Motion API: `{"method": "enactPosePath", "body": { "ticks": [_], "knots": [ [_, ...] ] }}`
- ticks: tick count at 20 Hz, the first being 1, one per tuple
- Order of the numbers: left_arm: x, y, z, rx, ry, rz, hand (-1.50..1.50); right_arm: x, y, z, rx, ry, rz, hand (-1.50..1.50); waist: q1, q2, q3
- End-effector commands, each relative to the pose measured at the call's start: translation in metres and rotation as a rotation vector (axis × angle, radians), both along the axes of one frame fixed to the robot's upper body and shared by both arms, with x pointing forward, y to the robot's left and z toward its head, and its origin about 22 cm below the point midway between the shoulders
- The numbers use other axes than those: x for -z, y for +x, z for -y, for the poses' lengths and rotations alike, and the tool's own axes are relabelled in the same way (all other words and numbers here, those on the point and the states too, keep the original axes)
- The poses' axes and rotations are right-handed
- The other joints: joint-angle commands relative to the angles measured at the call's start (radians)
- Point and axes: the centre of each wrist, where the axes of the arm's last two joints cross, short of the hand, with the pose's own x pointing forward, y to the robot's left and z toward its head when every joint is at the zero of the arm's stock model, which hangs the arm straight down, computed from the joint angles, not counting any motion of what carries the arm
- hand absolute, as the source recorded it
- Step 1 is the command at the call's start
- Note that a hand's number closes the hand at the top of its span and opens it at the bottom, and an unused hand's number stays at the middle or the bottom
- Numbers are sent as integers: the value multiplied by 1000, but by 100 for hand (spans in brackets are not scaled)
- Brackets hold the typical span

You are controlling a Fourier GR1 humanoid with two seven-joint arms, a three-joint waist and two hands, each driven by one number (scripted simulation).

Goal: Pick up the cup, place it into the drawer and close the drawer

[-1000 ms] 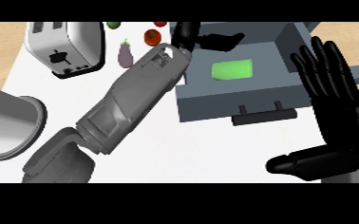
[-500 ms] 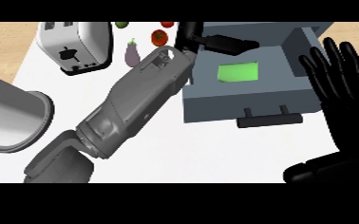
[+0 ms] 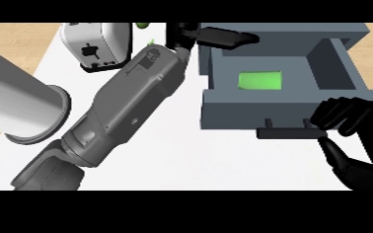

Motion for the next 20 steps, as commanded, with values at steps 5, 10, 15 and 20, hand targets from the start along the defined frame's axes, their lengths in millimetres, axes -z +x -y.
{"method": "enactPosePath", "body": {
  "ticks": [5,10,15,20],
  "knots": [
    [16,-8,-81,-89,-66,-63,-150,-1,-9,6,15,-246,-15,150,33,-8,0],
    [31,-36,-133,-121,-91,-61,-150,11,-7,-8,43,-338,-46,150,37,-5,0],
    [62,-77,-174,-122,-110,-88,-150,34,-3,-16,65,-379,-60,150,25,0,0],
    [60,-89,-212,-124,-125,-90,-150,38,20,-20,33,-617,25,150,35,4,0]
  ]
}}
